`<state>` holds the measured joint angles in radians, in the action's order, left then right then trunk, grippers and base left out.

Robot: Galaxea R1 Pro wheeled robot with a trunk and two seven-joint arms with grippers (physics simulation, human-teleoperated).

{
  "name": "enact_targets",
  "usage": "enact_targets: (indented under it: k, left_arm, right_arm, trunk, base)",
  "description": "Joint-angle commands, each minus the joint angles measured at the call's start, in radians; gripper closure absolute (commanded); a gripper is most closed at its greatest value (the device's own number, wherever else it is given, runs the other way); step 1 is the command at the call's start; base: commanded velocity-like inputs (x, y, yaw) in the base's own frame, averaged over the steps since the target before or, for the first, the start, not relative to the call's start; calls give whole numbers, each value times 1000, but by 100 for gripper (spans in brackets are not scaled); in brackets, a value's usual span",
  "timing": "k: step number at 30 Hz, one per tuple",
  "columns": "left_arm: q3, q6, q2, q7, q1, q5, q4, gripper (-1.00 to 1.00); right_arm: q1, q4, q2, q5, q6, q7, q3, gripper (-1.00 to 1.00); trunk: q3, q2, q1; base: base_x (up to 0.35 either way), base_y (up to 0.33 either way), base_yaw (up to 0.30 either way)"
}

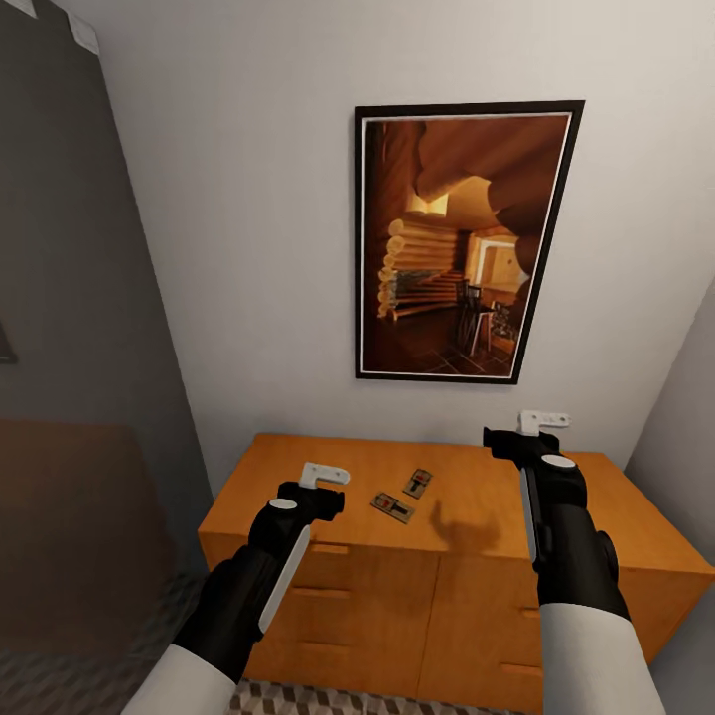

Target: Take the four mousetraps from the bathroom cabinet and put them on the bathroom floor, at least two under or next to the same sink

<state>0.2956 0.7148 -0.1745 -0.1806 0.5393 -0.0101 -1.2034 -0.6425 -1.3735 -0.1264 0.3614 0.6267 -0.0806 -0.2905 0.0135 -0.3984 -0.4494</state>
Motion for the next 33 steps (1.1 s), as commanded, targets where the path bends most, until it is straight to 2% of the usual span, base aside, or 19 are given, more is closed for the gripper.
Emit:
enact_targets:
  k: [1,14,23,33]
  left_arm:
    - [1,5,0,-5,1,-1,-1,-100]
    - [2,6,0,-12,1,2,-1,-100]
    - [2,6,0,-13,1,3,0,-100]
    - [2,6,0,-13,1,3,-1,-100]
  right_arm:
    - [-1,-1,-1,10,4,-9,-2,-100]
    - [0,14,-1,11,4,-10,-1,-100]
    - [0,23,-1,12,4,-10,-1,-100]
    - [1,30,-1,13,2,-10,0,-100]
  trunk:
    - [1,-2,-1]
    - [1,-2,-1]
    - [1,-2,-1]
    - [1,-2,-1]
  base:
    - [4,-6,0]
    - [7,-7,0]
    - [133,-123,0]
    - [34,-32,0]
